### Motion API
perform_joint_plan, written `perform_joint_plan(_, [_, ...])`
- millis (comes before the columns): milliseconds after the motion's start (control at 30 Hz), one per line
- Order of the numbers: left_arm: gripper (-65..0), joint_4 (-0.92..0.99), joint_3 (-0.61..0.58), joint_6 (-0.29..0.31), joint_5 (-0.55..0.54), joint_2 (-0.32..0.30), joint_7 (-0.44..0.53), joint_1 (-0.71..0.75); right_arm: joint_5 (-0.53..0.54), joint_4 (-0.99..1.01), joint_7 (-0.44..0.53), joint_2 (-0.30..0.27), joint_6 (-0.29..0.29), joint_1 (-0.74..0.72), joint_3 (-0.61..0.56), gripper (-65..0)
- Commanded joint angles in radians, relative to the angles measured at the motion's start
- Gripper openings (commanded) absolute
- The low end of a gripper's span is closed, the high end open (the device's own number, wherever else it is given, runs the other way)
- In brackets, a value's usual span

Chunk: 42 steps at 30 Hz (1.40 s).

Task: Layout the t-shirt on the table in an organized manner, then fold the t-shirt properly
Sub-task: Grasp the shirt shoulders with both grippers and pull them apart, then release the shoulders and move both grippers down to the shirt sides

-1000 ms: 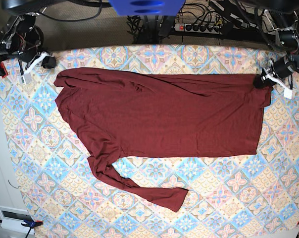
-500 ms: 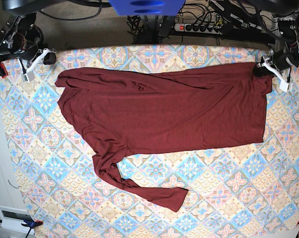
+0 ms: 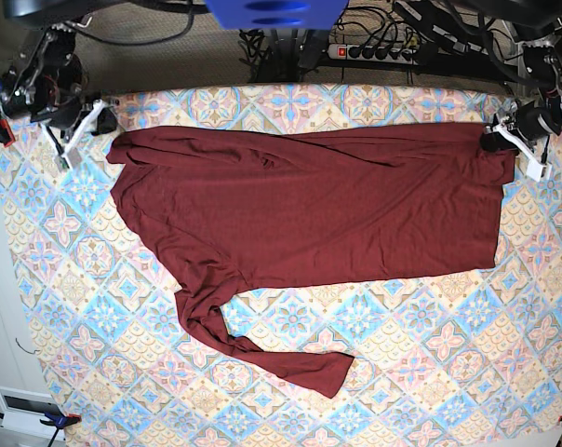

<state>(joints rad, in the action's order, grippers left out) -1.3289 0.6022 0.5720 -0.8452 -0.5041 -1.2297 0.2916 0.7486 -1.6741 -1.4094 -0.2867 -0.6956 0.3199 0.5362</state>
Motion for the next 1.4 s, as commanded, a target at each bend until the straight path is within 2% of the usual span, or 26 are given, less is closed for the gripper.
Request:
perform_joint_plan(0, [-51.4,-0.016,0.009,-0.007,0.008,-0.024,-0.008,0.002,0.015,-0.019,0.013,-0.021,-0.003,-0.015,-0.003,-53.5])
perform_joint_plan(200, [-37.7,-0.016,0.009,-0.007,-0.015,-0.063,-0.034,0.016,0.015,-0.019,0.013,-0.021,-0.003,-0.06,-0.014,-53.4])
perform_joint_plan(300, [-34.1,-0.016,0.009,-0.007,-0.073,-0.1,-0.065,0.019,0.015,-0.019,0.013,-0.024,-0.003,-0.089,-0.014,-53.4])
perform_joint_plan(467, [-32.3,-0.018,0.009,-0.007,-0.131,-0.146,-0.063,0.053,0.013,-0.019,0.013,-0.024,-0.003,-0.107,-0.014,-53.4])
perform_joint_plan(567, [-29.1,-0.018,0.014,-0.007,-0.154,-0.152,-0.063,0.054,0.013,-0.019,0.013,-0.024,-0.003,-0.107,-0.012,-53.4])
perform_joint_plan(800, [-17.4,-0.114,0.121,-0.007,-0.176,-0.149,-0.063,0.077,0.013,-0.019,0.013,-0.024,-0.003,-0.107,-0.011,-53.4])
perform_joint_plan(967, [-18.6,-0.122,0.243,-0.007,-0.176,-0.147,-0.061,0.064,0.013,-0.019,0.013,-0.026,-0.003,-0.132,-0.011,-53.4])
perform_joint_plan(1067, [-18.6,-0.12,0.244,-0.007,-0.158,-0.147,-0.061,-0.039,0.013,-0.019,0.014,-0.026,-0.003,-0.166,-0.014,-53.4])
perform_joint_plan(1167, [-18.6,-0.12,0.239,-0.007,-0.102,-0.133,-0.061,-0.131,0.013,-0.018,0.026,-0.026,-0.003,-0.216,-0.031,-53.4])
perform_joint_plan(1267, [-19.4,-0.119,0.201,-0.007,-0.009,-0.089,-0.061,-0.246,0.013,-0.007,0.066,-0.046,-0.003,-0.279,-0.083,-53.4])
perform_joint_plan(1367, [-23.0,-0.119,0.149,-0.007,0.105,-0.037,-0.06,-0.335,0.013,0.004,0.104,-0.052,-0.003,-0.341,-0.136,-53.3])
